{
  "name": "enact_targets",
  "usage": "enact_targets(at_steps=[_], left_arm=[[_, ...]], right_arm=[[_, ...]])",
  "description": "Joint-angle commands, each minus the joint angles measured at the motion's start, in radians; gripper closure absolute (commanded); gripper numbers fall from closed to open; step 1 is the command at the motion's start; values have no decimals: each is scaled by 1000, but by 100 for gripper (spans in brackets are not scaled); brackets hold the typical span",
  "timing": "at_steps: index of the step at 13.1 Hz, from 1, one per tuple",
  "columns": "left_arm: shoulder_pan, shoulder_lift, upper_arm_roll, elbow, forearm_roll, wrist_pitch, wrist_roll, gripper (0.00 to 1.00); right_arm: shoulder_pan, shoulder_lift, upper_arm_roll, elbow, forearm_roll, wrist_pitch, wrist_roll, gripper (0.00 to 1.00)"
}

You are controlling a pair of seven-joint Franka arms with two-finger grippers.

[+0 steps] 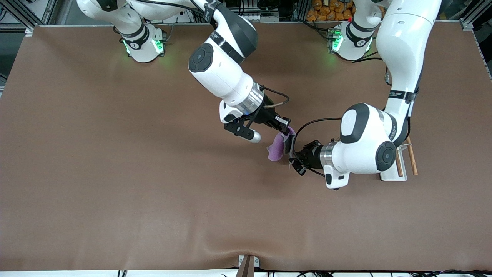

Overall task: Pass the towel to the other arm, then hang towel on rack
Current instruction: 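Close the left gripper on the towel edge beside the right gripper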

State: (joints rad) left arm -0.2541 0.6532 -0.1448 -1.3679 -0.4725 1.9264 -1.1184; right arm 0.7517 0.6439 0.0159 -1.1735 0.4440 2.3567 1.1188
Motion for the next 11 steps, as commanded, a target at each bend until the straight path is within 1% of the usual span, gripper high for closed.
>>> enact_targets(at_steps=[1, 2, 3, 8, 10, 11], left_arm=[[-1, 5, 2, 13, -21, -4, -18, 85], [-1, 3, 2, 13, -21, -4, -18, 90], [-1, 3, 2, 13, -21, -4, -18, 100], [-8, -7, 2, 15, -14, -9, -9, 100], [7, -38, 4, 15, 20, -20, 29, 100], [21, -61, 5, 15, 61, -41, 55, 100]], right_arm=[[-5, 20, 3, 38, -11, -16, 3, 100], [-5, 20, 3, 38, -11, -16, 3, 100], [-5, 20, 3, 38, -11, -16, 3, 100], [-3, 19, 3, 37, -10, -17, 3, 100], [-5, 19, 3, 37, -10, -16, 3, 100], [-5, 19, 3, 37, -10, -16, 3, 100]])
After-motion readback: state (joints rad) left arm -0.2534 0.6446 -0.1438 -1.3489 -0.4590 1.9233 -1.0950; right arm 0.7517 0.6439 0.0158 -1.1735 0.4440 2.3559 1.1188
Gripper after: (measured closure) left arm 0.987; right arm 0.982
